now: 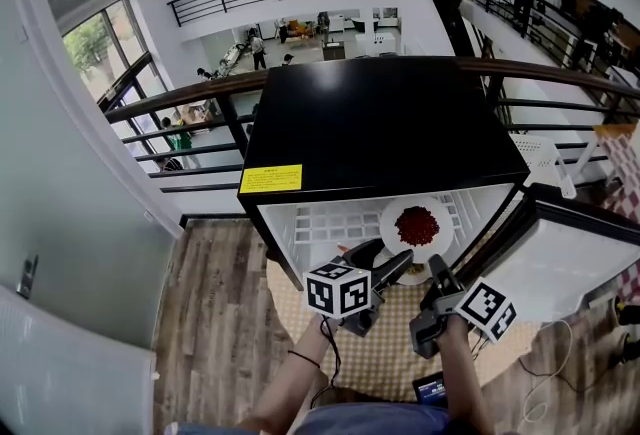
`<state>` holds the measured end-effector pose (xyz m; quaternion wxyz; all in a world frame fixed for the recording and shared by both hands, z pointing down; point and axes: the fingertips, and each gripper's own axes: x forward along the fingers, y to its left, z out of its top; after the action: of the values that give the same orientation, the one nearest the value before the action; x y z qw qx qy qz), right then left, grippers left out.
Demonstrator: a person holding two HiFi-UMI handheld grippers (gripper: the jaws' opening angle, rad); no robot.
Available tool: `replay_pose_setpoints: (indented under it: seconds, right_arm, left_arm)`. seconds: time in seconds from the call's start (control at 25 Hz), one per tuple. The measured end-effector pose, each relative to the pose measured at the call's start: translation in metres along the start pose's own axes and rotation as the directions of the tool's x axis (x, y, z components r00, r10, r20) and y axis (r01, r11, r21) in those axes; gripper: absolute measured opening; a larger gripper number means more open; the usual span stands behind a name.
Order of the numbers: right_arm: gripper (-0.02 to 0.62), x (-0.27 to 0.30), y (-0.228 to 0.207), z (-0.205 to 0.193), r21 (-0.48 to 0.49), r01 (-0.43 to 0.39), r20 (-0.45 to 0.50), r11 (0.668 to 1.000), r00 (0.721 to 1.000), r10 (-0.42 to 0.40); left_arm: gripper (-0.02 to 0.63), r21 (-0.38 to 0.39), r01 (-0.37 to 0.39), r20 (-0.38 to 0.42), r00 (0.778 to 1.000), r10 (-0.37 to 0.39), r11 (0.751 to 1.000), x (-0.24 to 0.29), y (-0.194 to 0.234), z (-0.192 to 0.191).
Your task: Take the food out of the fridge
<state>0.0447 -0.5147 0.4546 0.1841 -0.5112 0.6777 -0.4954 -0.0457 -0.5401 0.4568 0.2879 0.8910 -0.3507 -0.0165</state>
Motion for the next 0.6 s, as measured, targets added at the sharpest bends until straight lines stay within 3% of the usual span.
replay_pose_setpoints:
  seconds: [0.2,0.44,0.6]
  right_arm:
    - [0.052,-0.002,-0.002,-0.002,-0.039,0.003,-0.011,0.999,1.000,-0.003]
    - [0.051,-0.010,0.000,-0.008,-0.096,0.000,-0.023,0.995,1.000,-0.003]
    - [0.051,-0.017,0.000,-0.012,-0.098,-0.025,-0.032,0.995,0.999,0.022]
  left_arm:
    - [0.310,0.028,-0.027,0.002,1.000,0.027,0.999,0.005,-0.001,-0.003]
    - [0.293,0.142,-0.066,0.018,0.998,0.064,0.988,-0.001,-0.008,-0.004]
    - [0.291,0.118,-0.080,0.040,0.996,0.076,0.990,-0.010,-0.013,-0.010]
